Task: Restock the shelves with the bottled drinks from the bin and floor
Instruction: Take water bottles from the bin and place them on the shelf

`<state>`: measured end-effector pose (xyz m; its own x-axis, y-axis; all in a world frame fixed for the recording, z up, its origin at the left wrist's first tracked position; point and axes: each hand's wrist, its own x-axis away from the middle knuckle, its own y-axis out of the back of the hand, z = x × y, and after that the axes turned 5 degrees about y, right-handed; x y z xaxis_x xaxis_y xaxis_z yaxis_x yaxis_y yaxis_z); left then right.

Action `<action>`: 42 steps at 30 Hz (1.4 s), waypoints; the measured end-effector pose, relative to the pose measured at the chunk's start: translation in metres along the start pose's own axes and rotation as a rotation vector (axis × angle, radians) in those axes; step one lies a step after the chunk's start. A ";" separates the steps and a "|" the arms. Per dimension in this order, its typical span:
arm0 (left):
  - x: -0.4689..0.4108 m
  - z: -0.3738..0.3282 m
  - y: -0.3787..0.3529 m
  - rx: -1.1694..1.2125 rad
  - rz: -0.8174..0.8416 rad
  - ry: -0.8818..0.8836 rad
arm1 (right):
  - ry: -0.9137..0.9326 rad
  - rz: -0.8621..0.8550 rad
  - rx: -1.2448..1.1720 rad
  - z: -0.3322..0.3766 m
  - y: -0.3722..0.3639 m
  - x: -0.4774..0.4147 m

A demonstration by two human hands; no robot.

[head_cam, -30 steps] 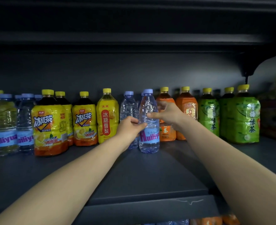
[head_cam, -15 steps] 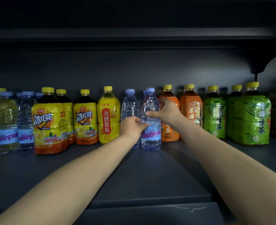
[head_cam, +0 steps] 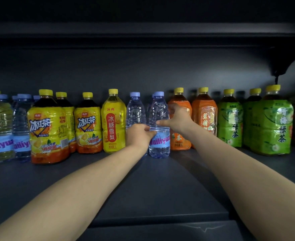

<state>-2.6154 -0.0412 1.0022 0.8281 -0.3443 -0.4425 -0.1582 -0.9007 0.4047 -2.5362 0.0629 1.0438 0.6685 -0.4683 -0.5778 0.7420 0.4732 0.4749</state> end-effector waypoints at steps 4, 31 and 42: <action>-0.002 0.005 -0.002 0.064 0.043 0.026 | 0.003 -0.022 0.020 -0.004 -0.004 -0.002; 0.091 -0.027 0.121 0.223 0.182 0.148 | -0.178 0.081 -0.183 0.054 0.026 0.100; 0.209 -0.022 0.208 0.153 -0.096 0.265 | -0.078 0.201 -0.375 0.083 0.027 0.158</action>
<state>-2.4636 -0.2943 1.0115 0.9512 -0.1930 -0.2409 -0.1350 -0.9619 0.2376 -2.4068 -0.0602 1.0204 0.8105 -0.3874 -0.4392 0.5363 0.7924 0.2908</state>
